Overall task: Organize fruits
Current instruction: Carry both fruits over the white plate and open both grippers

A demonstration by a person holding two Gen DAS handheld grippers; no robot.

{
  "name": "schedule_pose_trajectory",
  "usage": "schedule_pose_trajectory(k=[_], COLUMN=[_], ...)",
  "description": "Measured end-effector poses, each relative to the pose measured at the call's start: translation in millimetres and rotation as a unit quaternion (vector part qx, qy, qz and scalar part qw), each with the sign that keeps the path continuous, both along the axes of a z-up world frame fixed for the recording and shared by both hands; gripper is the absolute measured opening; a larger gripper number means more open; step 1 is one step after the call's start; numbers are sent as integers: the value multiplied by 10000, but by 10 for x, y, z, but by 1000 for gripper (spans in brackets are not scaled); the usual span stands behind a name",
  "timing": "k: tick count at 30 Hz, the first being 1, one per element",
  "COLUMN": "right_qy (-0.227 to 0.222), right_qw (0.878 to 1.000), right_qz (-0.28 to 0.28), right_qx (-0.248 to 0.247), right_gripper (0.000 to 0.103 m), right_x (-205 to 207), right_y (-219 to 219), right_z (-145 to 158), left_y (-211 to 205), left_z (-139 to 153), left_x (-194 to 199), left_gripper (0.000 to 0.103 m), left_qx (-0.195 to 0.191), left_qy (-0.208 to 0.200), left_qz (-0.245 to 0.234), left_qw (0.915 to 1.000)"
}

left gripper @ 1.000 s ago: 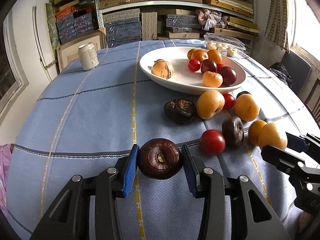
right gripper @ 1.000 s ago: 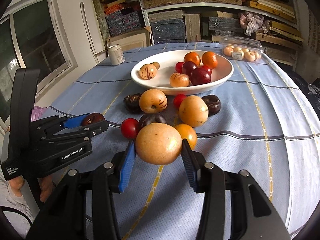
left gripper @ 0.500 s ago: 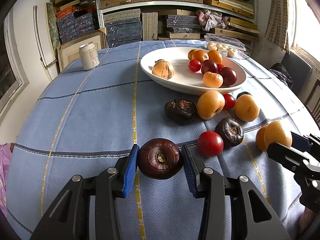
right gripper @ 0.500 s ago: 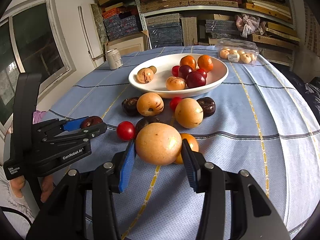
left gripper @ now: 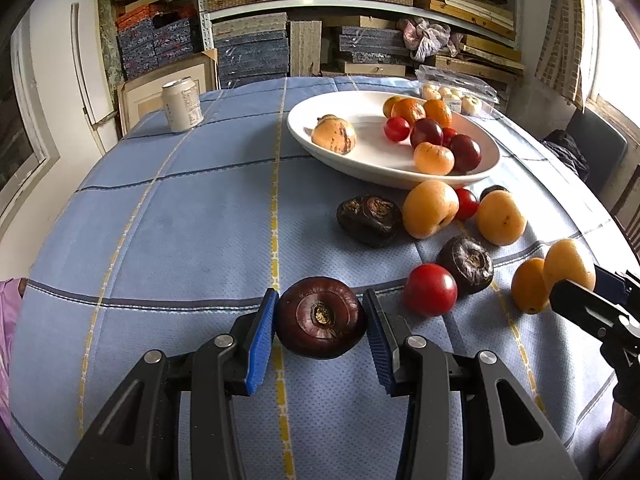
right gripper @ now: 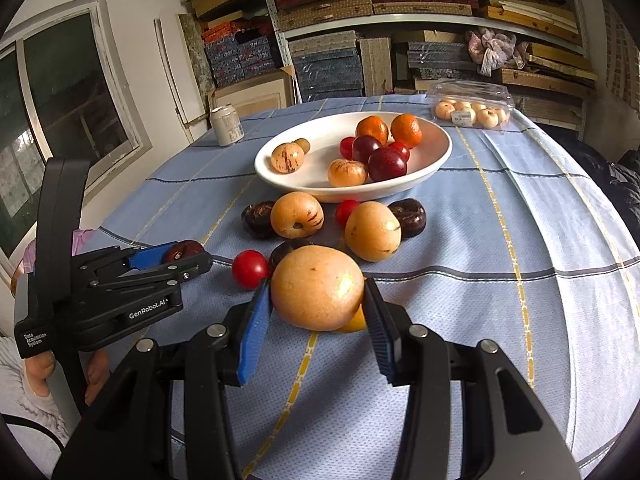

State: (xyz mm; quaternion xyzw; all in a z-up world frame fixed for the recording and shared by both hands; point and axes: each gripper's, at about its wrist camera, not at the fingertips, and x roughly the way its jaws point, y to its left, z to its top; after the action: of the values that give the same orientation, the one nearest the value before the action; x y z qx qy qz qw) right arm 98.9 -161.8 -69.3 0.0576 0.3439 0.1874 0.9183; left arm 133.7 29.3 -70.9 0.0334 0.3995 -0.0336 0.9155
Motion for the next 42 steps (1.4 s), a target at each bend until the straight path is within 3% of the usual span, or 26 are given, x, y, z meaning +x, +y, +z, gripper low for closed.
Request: schedule_pose_trajectory(k=[5, 8, 16, 19, 23, 28, 36, 42], right_qy=[-125, -340, -1220, -1519, -1617, -1401, -582, -142], right_qw=[9998, 9989, 9900, 9851, 9825, 9871, 9960, 9961], right_qz=[-158, -329, -692, -767, -802, -707, -662, -802], right_qx=[32, -28, 150, 260, 461, 331, -145, -339], right_gripper=[45, 45, 45, 45, 45, 45, 45, 45], right_x=[-11, -22, 215, 415, 773, 1281, 1936, 2142], right_y=[-141, -304, -573, -577, -547, -341, -271, -265], right_z=[137, 328, 1193, 1490, 1675, 1546, 885, 448], left_y=[143, 200, 193, 47, -145, -262, -354, -387], left_z=[173, 391, 1352, 1520, 1526, 1344, 891, 514], left_x=[28, 77, 515, 693, 945, 1425, 2042, 2281], left_gripper=[43, 43, 43, 43, 43, 43, 43, 43], left_qx=[-241, -80, -152, -240, -288, -483, -678, -718], left_qy=[-64, -233, -951, -1104, -1173, -882, -331, 157], left_qz=[155, 233, 408, 418, 472, 490, 380, 264], left_qw=[9996, 9994, 9945, 9927, 9916, 9937, 9964, 9969])
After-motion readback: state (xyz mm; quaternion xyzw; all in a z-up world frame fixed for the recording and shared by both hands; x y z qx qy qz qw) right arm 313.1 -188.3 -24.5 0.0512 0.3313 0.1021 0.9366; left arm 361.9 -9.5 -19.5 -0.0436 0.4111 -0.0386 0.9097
